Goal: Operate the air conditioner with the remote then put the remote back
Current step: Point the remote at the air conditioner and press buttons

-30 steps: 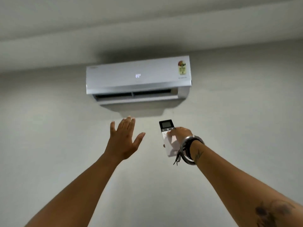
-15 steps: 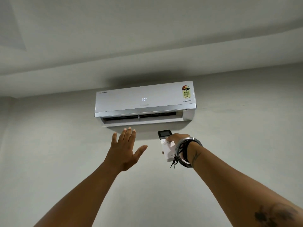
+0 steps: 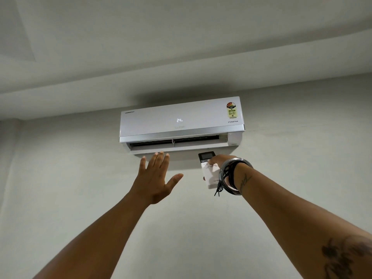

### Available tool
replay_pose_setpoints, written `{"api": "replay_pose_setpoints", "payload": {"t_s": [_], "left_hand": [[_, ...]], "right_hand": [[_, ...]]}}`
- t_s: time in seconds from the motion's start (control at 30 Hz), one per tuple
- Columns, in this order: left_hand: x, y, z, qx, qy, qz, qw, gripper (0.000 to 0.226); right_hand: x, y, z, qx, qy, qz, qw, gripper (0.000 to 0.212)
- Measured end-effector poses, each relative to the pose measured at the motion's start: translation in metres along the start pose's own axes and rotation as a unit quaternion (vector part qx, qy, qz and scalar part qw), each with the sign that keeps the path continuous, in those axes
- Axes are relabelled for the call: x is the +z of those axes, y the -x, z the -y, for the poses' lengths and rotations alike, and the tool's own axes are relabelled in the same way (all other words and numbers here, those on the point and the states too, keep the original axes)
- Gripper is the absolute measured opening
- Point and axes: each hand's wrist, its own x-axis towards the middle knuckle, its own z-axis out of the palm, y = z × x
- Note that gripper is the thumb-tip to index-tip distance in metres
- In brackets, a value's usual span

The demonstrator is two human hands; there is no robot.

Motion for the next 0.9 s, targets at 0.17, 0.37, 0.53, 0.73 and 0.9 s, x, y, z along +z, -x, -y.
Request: {"api": "replay_pose_setpoints", "payload": {"t_s": [0.17, 0.37, 0.53, 0.73, 0.9], "left_hand": [[-0.008, -0.006, 0.002, -0.002, 0.003, -0.009, 1.000, 0.098], [-0.015, -0.003, 0.006, -0.001, 0.011, -0.017, 1.000, 0.094], [-0.021, -0.002, 0.009, -0.005, 0.009, -0.021, 1.000, 0.095], [-0.027, 0.000, 0.011, -0.006, 0.000, -0.022, 1.000, 0.097], [-0.033, 0.001, 0.007, -0.007, 0.003, -0.027, 1.000, 0.099]], "right_hand": [[0.003, 0.011, 0.012, -0.020, 0.020, 0.029, 0.999, 0.011], [0.000, 0.033, 0.017, -0.088, -0.002, 0.069, 0.994, 0.033], [0.002, 0.031, 0.026, -0.082, 0.042, 0.038, 0.995, 0.032], [0.005, 0.033, 0.028, -0.064, 0.077, 0.014, 0.995, 0.023], [0.007, 0.031, 0.030, -0.047, 0.108, -0.007, 0.993, 0.027]]}}
